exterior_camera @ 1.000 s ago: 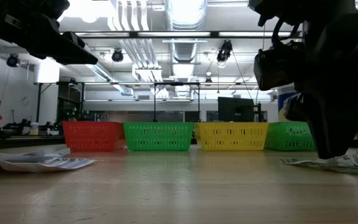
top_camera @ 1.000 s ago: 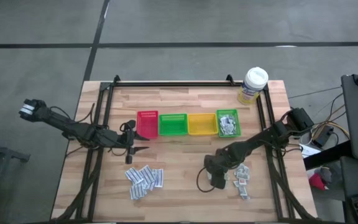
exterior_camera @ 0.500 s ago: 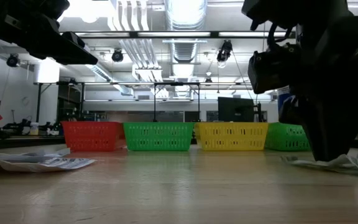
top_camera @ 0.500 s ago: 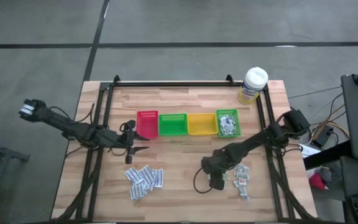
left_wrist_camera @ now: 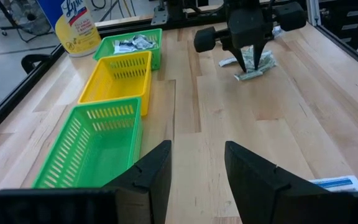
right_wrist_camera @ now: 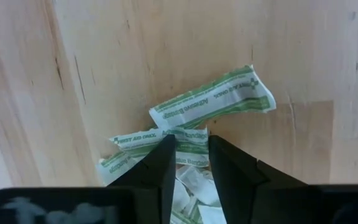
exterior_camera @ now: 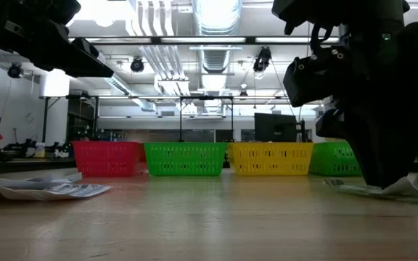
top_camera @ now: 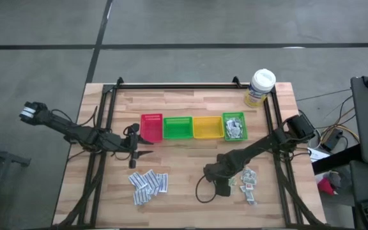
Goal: Pick & Place First Aid Supplies
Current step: Put the green bandage into the red bin
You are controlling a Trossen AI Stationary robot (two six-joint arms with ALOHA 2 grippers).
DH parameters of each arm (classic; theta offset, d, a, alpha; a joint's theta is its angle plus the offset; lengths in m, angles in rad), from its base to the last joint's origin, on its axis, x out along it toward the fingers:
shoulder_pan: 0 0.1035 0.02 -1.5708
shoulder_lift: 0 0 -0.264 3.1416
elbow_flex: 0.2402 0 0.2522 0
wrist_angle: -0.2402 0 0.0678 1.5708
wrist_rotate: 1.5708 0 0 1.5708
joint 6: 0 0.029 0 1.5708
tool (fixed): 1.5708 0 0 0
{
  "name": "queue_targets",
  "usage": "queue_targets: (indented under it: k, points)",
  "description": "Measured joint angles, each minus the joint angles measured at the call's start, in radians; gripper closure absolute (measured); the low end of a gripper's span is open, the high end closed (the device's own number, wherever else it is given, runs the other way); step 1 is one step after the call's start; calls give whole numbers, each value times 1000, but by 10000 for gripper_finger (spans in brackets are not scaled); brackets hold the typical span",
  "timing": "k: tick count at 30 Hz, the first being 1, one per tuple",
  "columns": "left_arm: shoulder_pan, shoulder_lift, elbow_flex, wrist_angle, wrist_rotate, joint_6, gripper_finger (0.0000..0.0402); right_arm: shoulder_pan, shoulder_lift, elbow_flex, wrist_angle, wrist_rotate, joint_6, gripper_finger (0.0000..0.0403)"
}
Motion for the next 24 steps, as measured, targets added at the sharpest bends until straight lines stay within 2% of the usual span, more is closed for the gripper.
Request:
queue_targets:
  k: [10, 24]
  points:
    - [0, 0, -6, 0, 0, 0, 252, -1, -1, 7, -20, 3, 1, 345]
    - [0, 0, -6, 1, 0, -1, 252, -1, -5, 103, -101, 3, -56, 376]
